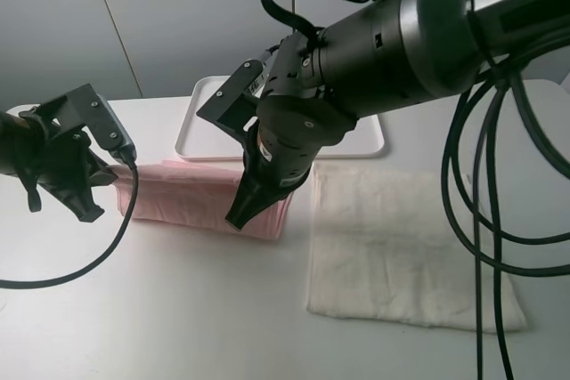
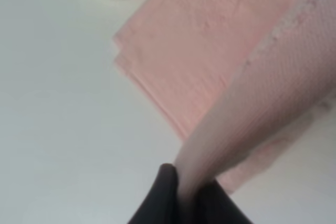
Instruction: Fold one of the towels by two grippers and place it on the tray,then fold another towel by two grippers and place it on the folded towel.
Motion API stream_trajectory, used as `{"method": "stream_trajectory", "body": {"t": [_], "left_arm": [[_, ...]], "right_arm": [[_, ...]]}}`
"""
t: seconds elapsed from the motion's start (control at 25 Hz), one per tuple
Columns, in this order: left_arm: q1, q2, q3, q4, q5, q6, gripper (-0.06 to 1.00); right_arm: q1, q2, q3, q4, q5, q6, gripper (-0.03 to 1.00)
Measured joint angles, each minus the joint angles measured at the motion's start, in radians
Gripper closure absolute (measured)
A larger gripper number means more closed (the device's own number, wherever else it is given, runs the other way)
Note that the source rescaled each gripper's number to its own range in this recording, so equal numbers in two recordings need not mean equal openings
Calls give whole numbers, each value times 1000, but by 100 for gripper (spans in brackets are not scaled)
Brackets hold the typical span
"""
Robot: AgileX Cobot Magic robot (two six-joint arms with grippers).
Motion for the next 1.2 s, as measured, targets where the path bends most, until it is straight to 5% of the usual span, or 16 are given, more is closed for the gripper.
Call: {"method": "stream_trajectory", "body": {"t": [0.44, 0.52, 0.64, 0.76, 0.84, 0.92, 1.2], "left_arm": [[-2, 184, -127, -78, -18, -37, 93], [-2, 193, -127, -79, -36, -44, 87], [1, 193, -127, -79, -76, -50, 63], [1, 193, -127, -79, -98, -70, 26], [1, 193, -127, -79, -105, -103, 3], [1, 193, -127, -79, -105, -122, -4], [4, 193, -157, -77, -18, -219, -5]], "right_arm": [[-116, 40, 0, 35, -130, 10, 96], [-135, 51, 0, 41, -156, 24, 96], [-160, 51, 0, 41, -162, 38, 94], [-165, 51, 0, 29, -214, 38, 70], [-165, 51, 0, 29, -242, 46, 39], [-165, 51, 0, 29, -257, 66, 7], [-165, 51, -22, 35, -151, 83, -3]]}}
